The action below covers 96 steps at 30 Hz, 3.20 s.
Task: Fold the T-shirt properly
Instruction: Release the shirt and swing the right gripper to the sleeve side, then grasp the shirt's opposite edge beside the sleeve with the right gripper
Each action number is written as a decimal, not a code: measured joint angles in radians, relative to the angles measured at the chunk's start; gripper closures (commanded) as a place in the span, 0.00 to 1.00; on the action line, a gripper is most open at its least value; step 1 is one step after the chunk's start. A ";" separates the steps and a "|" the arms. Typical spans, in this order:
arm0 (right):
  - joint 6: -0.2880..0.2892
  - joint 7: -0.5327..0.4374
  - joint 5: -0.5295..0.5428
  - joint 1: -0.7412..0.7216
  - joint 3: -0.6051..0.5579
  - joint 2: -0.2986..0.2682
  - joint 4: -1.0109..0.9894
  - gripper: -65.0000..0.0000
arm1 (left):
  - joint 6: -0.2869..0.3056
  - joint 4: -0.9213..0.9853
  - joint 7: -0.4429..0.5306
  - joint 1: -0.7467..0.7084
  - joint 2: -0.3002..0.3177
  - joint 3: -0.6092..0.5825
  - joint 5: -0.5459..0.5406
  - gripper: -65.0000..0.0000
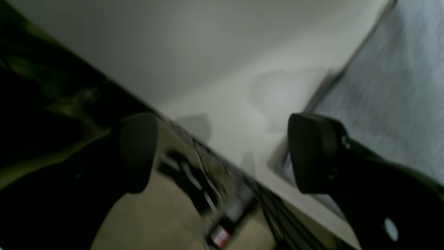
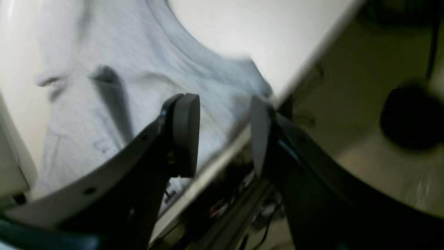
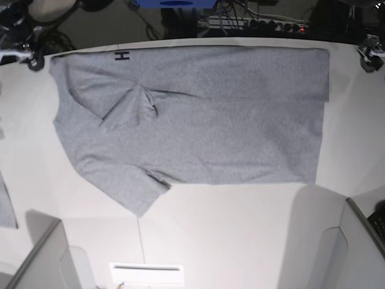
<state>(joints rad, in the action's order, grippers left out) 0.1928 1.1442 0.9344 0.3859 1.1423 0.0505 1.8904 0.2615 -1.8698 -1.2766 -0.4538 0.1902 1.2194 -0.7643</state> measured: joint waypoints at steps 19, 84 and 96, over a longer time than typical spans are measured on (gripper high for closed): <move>0.070 0.000 -0.261 -0.618 -0.710 -0.370 -0.452 0.42 | 0.000 -0.059 -0.014 0.145 -0.016 -0.294 -0.008 1.00; 0.259 -0.760 -0.449 -1.040 -1.378 -0.461 -1.452 0.33 | 0.000 -0.064 -0.014 0.144 -0.037 -0.285 0.004 1.00; 0.315 -0.760 -0.444 -1.022 -1.378 -0.461 -1.442 0.44 | 0.000 -0.061 -0.014 0.191 -0.037 -0.293 0.005 1.00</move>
<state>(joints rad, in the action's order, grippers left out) 0.5083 0.3840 0.4904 -0.6361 -0.2356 -0.4103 0.4488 0.2611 -1.9305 -1.2911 -0.2630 0.1528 0.9264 -0.7589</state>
